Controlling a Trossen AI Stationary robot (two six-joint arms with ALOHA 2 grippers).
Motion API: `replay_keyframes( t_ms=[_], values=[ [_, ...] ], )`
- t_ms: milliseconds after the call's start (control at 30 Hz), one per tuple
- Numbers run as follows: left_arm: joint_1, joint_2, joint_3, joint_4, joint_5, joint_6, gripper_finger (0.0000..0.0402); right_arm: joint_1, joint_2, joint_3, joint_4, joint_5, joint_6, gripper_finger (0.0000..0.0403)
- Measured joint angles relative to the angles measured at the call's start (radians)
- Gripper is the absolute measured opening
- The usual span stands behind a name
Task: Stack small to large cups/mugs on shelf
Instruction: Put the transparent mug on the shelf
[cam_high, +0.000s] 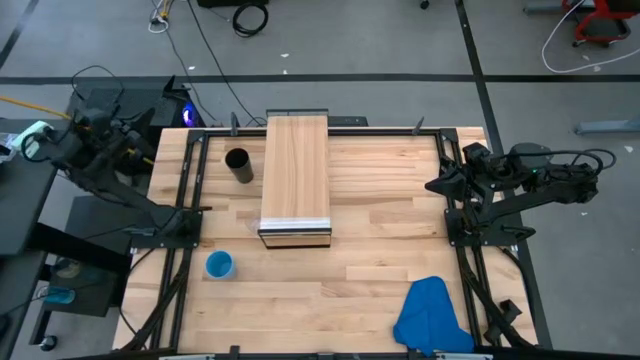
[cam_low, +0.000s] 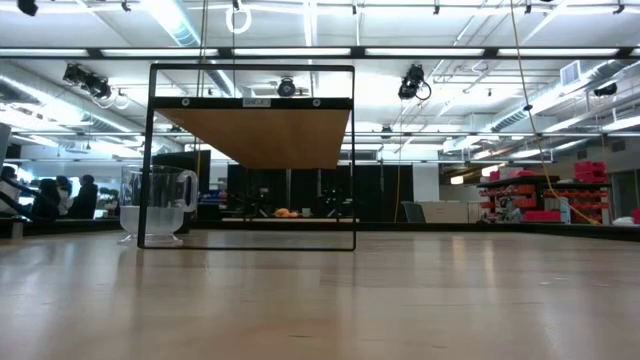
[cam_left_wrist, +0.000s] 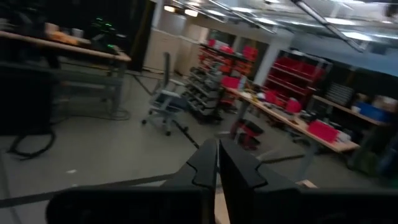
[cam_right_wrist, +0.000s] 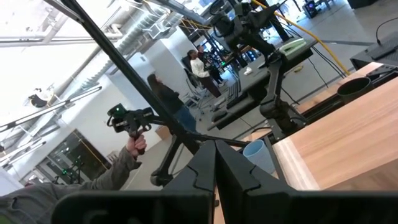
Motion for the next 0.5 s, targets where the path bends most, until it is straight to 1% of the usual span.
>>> replay_keyframes(
  t_ms=[100, 300, 433, 467, 500],
  values=[
    [0.069, 0.0, 0.0, -0.008, 0.0, -0.02, 0.0028, 0.0, 0.0, 0.0, 0.0, 0.0, 0.002, 0.0016],
    [0.232, 0.0, 0.0, -0.015, 0.0, -0.046, 0.001, 0.0, 0.001, 0.0, 0.0, 0.0, 0.003, 0.0016],
    [0.345, 0.005, -0.007, -0.013, -0.001, -0.078, 0.0008, 0.0, 0.011, 0.0, 0.0, 0.0, 0.004, 0.0016],
    [0.365, 0.01, -0.012, -0.013, 0.005, -0.083, 0.0011, 0.0, 0.015, 0.0, 0.0, 0.0, 0.004, 0.0016],
    [0.381, 0.012, -0.016, -0.015, 0.033, -0.081, 0.0016, 0.0, 0.02, 0.0, -0.001, 0.0, 0.004, 0.0016]
  ],
)
